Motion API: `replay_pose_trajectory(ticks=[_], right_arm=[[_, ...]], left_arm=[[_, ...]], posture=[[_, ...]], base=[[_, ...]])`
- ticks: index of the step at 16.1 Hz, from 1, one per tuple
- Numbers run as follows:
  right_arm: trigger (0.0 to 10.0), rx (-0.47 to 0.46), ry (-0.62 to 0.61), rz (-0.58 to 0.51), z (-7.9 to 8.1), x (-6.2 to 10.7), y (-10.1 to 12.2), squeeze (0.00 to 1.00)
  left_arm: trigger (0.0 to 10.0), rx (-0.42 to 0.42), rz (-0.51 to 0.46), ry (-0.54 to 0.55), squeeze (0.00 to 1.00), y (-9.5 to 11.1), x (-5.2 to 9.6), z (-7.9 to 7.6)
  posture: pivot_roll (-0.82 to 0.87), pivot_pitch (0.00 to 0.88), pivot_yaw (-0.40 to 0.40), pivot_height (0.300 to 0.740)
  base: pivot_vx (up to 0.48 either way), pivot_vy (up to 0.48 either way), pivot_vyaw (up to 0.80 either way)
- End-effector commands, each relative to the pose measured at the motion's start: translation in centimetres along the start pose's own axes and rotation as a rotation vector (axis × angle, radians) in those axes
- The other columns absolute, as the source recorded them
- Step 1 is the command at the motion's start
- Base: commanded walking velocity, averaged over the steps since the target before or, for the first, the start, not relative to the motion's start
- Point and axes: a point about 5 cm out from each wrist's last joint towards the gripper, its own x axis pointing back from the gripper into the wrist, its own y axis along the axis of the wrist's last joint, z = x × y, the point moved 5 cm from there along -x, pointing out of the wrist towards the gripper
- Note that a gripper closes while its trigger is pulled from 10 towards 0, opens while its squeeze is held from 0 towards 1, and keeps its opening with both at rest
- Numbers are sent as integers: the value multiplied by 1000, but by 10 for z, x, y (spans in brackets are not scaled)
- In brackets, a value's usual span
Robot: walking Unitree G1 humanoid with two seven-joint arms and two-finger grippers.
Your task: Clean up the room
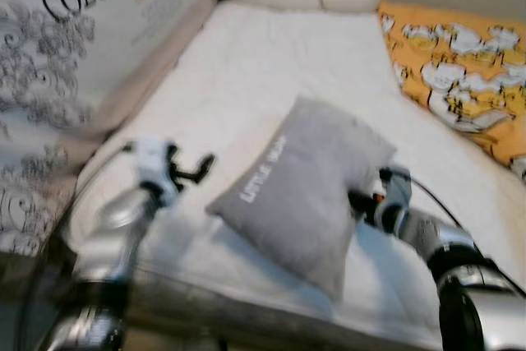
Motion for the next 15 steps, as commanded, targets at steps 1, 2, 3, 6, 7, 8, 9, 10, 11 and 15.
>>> replay_pose_trajectory(ticks=[1, 2, 3, 6, 7, 8, 9, 10, 11, 15], right_arm=[[0, 62, -18, 9, -6, 2, 0, 0], [0, 133, -12, 42, -7, 3, -8, 0], [0, 207, -15, 86, -12, 5, -20, 0], [0, 221, -43, 117, -27, 13, -35, 0], [0, 218, -38, 121, -30, 16, -38, 0], [0, 225, -30, 129, -33, 20, -42, 0], [0, 242, -31, 138, -38, 25, -45, 0], [0, 253, -33, 141, -41, 28, -47, 0], [0, 268, -46, 148, -49, 35, -49, 0], [0, 298, -62, 146, -54, 42, -46, 0]], left_arm=[[10000, -22, -4, -16, 0, 5, -11, -2], [10000, 2, -16, -15, 0, 12, -21, -2], [10000, 18, -23, -33, 0, 21, -33, -8], [10000, 11, 27, -167, 0, 25, -51, -38], [10000, 13, 40, -168, 0, 23, -55, -42], [10000, -1, 36, -118, 0, 23, -58, -41], [10000, 10, 16, -48, 0, 27, -60, -34], [10000, 31, -2, -5, 0, 31, -61, -29], [10000, 78, -48, 81, 0, 43, -61, -15], [10000, 326, 9, -224, 0, 40, -67, -61]], posture=[[8, 0, -22, 740], [-9, 0, -19, 740], [-47, 0, -8, 740], [-132, 0, 26, 740], [-153, 0, 32, 740], [-179, 0, 38, 740], [-195, 0, 41, 740], [-199, 0, 41, 740], [-215, 0, 40, 740], [-210, 0, 40, 740]], base=[[0, 0, 0], [0, 0, 0], [0, 0, 0], [0, 0, 0], [0, 0, 0], [0, 0, 0], [0, 0, 0], [0, 0, 0], [0, 0, 0], [0, 0, 0]])
